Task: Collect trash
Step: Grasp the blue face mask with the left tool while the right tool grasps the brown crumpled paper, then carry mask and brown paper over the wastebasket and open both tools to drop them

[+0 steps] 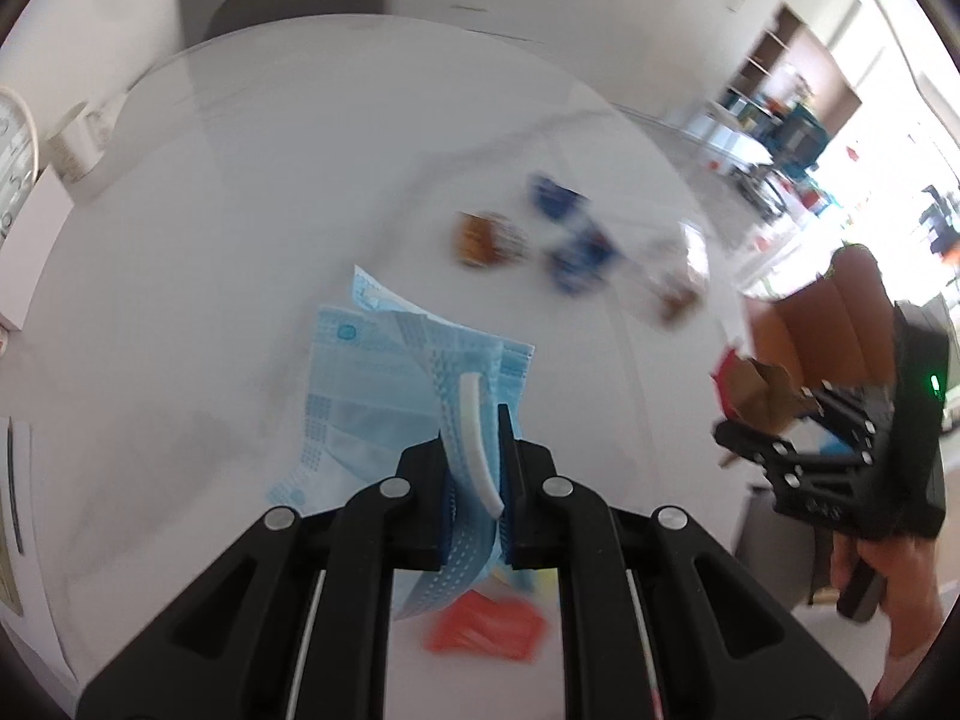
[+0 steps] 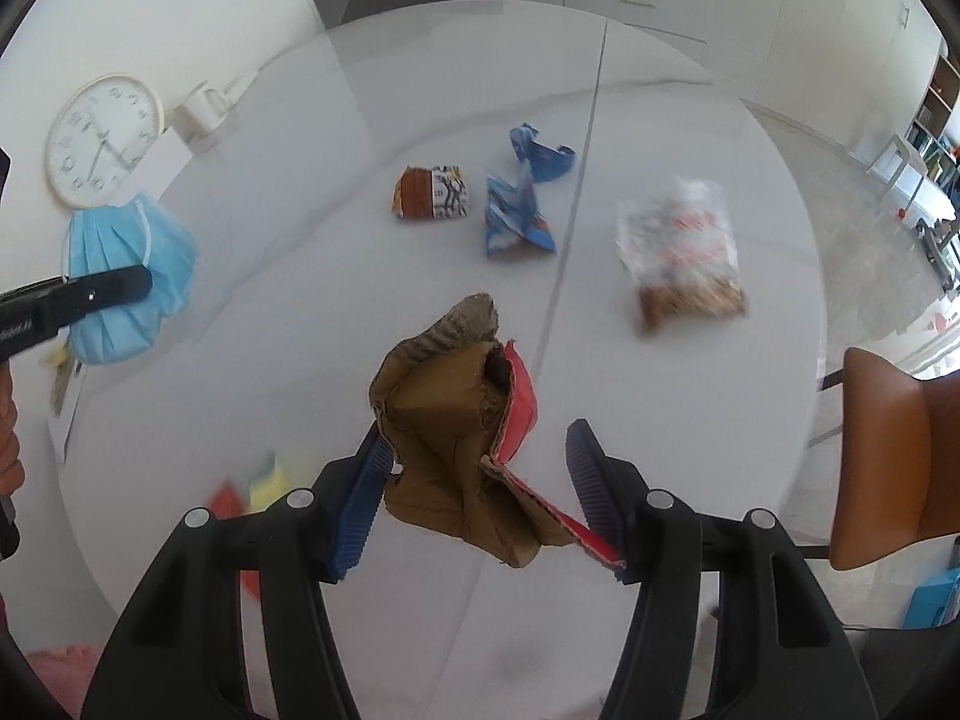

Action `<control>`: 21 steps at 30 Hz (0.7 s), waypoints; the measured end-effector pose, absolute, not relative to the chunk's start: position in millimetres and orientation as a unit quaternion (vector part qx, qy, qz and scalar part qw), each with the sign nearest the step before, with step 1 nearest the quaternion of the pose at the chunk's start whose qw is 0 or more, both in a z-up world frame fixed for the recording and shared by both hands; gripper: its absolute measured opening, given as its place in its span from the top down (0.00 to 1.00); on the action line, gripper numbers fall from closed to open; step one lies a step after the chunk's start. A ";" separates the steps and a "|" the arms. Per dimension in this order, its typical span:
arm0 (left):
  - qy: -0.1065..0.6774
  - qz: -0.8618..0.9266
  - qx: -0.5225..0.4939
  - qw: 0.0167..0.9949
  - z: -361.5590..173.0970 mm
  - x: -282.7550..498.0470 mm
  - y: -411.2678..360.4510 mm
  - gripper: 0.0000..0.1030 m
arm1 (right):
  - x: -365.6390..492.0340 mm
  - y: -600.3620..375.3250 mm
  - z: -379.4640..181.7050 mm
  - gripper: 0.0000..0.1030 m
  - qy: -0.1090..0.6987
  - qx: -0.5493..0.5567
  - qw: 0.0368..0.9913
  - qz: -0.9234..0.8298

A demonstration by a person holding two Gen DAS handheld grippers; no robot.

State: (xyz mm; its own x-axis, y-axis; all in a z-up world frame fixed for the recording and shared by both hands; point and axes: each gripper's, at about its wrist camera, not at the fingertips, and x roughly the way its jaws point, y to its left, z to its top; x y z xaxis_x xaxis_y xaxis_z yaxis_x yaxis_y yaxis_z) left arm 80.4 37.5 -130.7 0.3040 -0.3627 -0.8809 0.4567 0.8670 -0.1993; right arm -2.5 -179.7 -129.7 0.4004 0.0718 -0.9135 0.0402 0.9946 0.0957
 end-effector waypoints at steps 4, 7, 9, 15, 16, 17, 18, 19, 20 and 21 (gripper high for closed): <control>0.535 -0.299 0.056 0.788 -122.4 8.3 -10.1 0.89 | -53.8 -209.7 -120.8 0.41 0.551 0.042 0.833 0.024; 0.546 -0.322 0.055 0.771 -125.0 -36.1 -43.9 0.89 | -96.1 -234.9 -118.3 0.41 0.558 0.036 0.829 0.032; 0.555 -0.337 0.050 0.759 -130.8 -66.4 -69.8 0.89 | -126.4 -254.3 -120.9 0.41 0.562 0.034 0.826 0.034; 0.573 -0.354 0.069 0.736 -150.3 -126.7 -137.8 0.89 | -185.0 -302.0 -134.5 0.41 0.579 0.038 0.813 0.042; 0.575 -0.355 0.074 0.733 -153.0 -132.7 -145.7 0.89 | -191.9 -308.7 -136.6 0.41 0.582 0.037 0.811 0.043; 0.578 -0.356 0.080 0.730 -156.1 -140.2 -156.7 0.89 | -195.1 -312.2 -137.8 0.41 0.584 0.035 0.810 0.044; 0.580 -0.357 0.085 0.727 -157.4 -144.2 -163.9 0.89 | -198.6 -315.7 -138.7 0.41 0.585 0.035 0.809 0.045; 0.582 -0.357 0.088 0.725 -157.5 -147.2 -168.2 0.89 | -201.9 -318.6 -139.4 0.41 0.585 0.035 0.809 0.046; 0.584 -0.360 0.092 0.722 -160.0 -151.8 -176.8 0.89 | -204.5 -320.9 -139.5 0.41 0.585 0.034 0.809 0.048; 0.586 -0.361 0.095 0.719 -161.4 -153.9 -181.2 0.89 | -206.3 -322.4 -139.5 0.41 0.583 0.031 0.810 0.048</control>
